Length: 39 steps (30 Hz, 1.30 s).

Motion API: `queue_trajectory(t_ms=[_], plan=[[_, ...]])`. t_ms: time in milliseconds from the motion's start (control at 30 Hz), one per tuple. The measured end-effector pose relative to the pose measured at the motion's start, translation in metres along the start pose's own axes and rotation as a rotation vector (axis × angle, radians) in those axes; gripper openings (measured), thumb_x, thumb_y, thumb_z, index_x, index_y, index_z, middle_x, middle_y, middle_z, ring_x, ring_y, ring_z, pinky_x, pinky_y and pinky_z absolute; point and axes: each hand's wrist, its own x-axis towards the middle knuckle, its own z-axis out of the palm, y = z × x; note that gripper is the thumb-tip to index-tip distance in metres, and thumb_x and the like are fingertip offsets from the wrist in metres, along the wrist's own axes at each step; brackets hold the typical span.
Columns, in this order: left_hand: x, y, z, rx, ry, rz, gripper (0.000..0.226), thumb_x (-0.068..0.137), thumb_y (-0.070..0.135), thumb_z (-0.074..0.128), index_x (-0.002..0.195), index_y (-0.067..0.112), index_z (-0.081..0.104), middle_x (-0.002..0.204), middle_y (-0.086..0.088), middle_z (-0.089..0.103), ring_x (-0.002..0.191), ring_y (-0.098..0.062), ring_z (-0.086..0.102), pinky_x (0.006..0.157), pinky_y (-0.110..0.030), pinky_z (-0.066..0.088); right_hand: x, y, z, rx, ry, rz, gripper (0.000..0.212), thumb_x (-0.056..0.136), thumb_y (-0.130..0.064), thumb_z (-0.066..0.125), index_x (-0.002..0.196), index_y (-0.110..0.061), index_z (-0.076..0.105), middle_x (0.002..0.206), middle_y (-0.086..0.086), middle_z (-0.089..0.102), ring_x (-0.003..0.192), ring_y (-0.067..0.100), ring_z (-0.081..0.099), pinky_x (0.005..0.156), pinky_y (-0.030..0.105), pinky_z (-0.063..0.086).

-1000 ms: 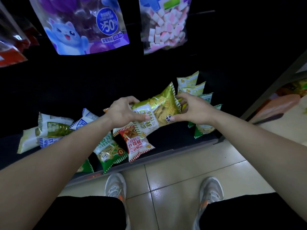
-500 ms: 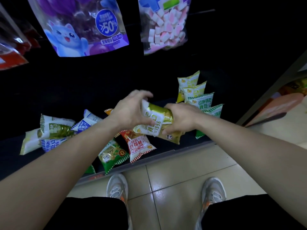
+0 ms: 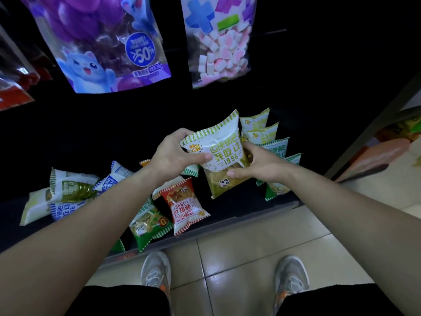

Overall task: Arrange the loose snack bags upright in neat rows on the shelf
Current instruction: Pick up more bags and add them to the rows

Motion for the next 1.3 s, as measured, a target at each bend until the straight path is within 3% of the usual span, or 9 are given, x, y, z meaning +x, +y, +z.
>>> queue_trajectory(t_ms=[67, 133, 200, 367, 467, 733, 1000, 1167, 1300], plan=[[0.007, -0.005, 0.005, 0.084, 0.046, -0.002, 0.078, 0.062, 0.052, 0.085, 0.129, 0.027, 0.053, 0.124, 0.009, 0.060, 0.110, -0.011, 0.060, 0.095, -0.035, 0.050, 0.001, 0.003, -0.005, -0.067, 0.068, 0.024, 0.092, 0.071, -0.053, 0.084, 0.147, -0.026, 0.040, 0.135, -0.006, 0.054, 0.122, 0.016, 0.053, 0.097, 0.033, 0.046], [0.017, -0.011, 0.012, 0.148, 0.099, 0.004, 0.077, 0.072, 0.040, 0.083, 0.137, 0.022, 0.047, 0.101, 0.021, 0.054, 0.088, 0.012, 0.052, 0.079, -0.012, 0.044, 0.004, 0.010, -0.013, -0.198, 0.139, 0.040, 0.089, 0.079, -0.054, 0.077, 0.150, -0.022, 0.035, 0.142, 0.000, 0.049, 0.125, 0.020, 0.051, 0.095, 0.032, 0.043], [0.032, -0.018, 0.020, 0.208, 0.134, -0.008, 0.076, 0.076, 0.035, 0.082, 0.139, 0.018, 0.045, 0.085, 0.026, 0.040, 0.068, 0.016, 0.041, 0.059, -0.003, 0.036, 0.010, 0.019, -0.024, -0.316, 0.194, 0.062, 0.080, 0.087, -0.053, 0.070, 0.151, -0.021, 0.033, 0.146, 0.003, 0.044, 0.125, 0.024, 0.051, 0.093, 0.032, 0.042], [0.076, -0.047, 0.042, 0.266, 0.155, -0.085, 0.076, 0.075, 0.036, 0.082, 0.138, 0.016, 0.043, 0.080, 0.006, 0.052, 0.069, -0.006, 0.052, 0.056, -0.024, 0.037, 0.035, 0.045, -0.048, -0.437, 0.201, 0.151, 0.072, 0.091, -0.048, 0.065, 0.150, -0.020, 0.034, 0.150, 0.006, 0.041, 0.127, 0.027, 0.051, 0.098, 0.042, 0.048], [0.108, -0.071, 0.064, 0.275, 0.165, -0.082, 0.075, 0.079, 0.035, 0.080, 0.141, 0.016, 0.042, 0.102, 0.000, 0.054, 0.081, -0.019, 0.052, 0.068, -0.031, 0.037, 0.060, 0.067, -0.056, -0.462, 0.224, 0.163, 0.069, 0.090, -0.047, 0.066, 0.147, -0.019, 0.039, 0.148, 0.008, 0.043, 0.131, 0.027, 0.049, 0.101, 0.042, 0.046], [0.217, -0.113, 0.110, 0.272, 0.164, -0.098, 0.072, 0.081, 0.027, 0.078, 0.142, 0.018, 0.041, 0.115, 0.002, 0.048, 0.099, -0.022, 0.052, 0.073, -0.030, 0.035, 0.125, 0.110, -0.063, -0.497, 0.371, 0.075, 0.053, 0.093, -0.037, 0.062, 0.141, -0.019, 0.048, 0.138, 0.006, 0.049, 0.124, 0.027, 0.052, 0.097, 0.044, 0.048], [0.260, -0.145, 0.132, 0.243, 0.232, -0.154, 0.068, 0.084, 0.027, 0.077, 0.138, 0.023, 0.034, 0.120, -0.012, 0.059, 0.083, -0.027, 0.057, 0.066, -0.035, 0.042, 0.147, 0.125, -0.052, -0.524, 0.400, 0.028, 0.044, 0.092, -0.035, 0.062, 0.132, -0.021, 0.054, 0.129, 0.003, 0.054, 0.120, 0.024, 0.053, 0.095, 0.044, 0.049], [0.262, -0.141, 0.134, 0.159, 0.343, -0.202, 0.075, 0.082, 0.023, 0.079, 0.136, 0.018, 0.027, 0.134, -0.019, 0.053, 0.106, -0.040, 0.060, 0.071, -0.041, 0.048, 0.146, 0.123, -0.041, -0.572, 0.370, 0.029, 0.045, 0.093, -0.035, 0.061, 0.134, -0.020, 0.052, 0.131, 0.004, 0.053, 0.125, 0.026, 0.048, 0.100, 0.045, 0.044], [0.254, -0.130, 0.128, 0.198, 0.303, -0.246, 0.081, 0.081, 0.027, 0.080, 0.140, 0.015, 0.026, 0.138, -0.018, 0.050, 0.115, -0.039, 0.057, 0.074, -0.038, 0.045, 0.142, 0.112, -0.034, -0.625, 0.349, 0.035, 0.045, 0.093, -0.038, 0.060, 0.134, -0.023, 0.051, 0.131, 0.003, 0.052, 0.125, 0.026, 0.046, 0.100, 0.044, 0.044]])
